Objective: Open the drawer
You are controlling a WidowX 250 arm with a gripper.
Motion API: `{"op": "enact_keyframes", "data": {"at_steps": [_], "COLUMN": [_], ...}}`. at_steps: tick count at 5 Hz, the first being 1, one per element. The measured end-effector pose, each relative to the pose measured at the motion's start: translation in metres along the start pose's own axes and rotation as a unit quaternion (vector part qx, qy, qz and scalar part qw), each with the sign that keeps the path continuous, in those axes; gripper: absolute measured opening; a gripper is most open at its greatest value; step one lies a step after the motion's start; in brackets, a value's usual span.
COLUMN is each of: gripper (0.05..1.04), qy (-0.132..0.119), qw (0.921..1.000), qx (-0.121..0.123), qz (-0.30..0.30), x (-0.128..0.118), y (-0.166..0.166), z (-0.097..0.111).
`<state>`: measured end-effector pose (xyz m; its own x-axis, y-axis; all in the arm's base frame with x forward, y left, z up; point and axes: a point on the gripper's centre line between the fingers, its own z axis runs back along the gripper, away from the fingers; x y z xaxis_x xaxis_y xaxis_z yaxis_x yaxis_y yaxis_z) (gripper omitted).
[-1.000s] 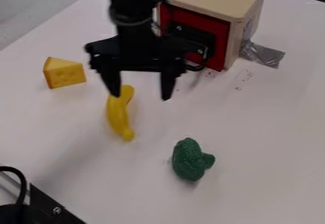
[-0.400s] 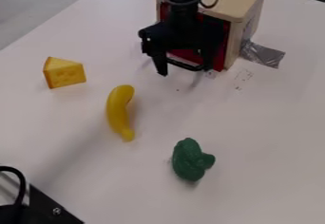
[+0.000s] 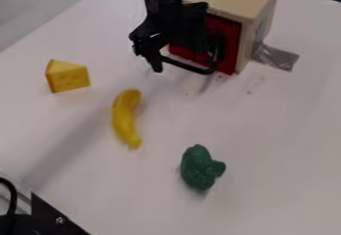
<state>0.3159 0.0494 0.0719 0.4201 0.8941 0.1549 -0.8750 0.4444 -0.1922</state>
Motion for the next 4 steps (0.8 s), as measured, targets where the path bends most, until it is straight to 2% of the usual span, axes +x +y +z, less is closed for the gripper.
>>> {"op": "enact_keyframes", "data": {"at_steps": [1,2,4], "gripper": [0.998,0.998,0.998], "qy": [-0.015,-0.021,-0.011], "qw": [0.9967,0.9933,0.9924], "qx": [0.004,0.014,0.046], "qz": [0.079,0.113,0.114], "x": [0.011,0.017,0.012], "y": [0.004,0.003,-0.002], "z": [-0.008,-0.017,-0.045]}}
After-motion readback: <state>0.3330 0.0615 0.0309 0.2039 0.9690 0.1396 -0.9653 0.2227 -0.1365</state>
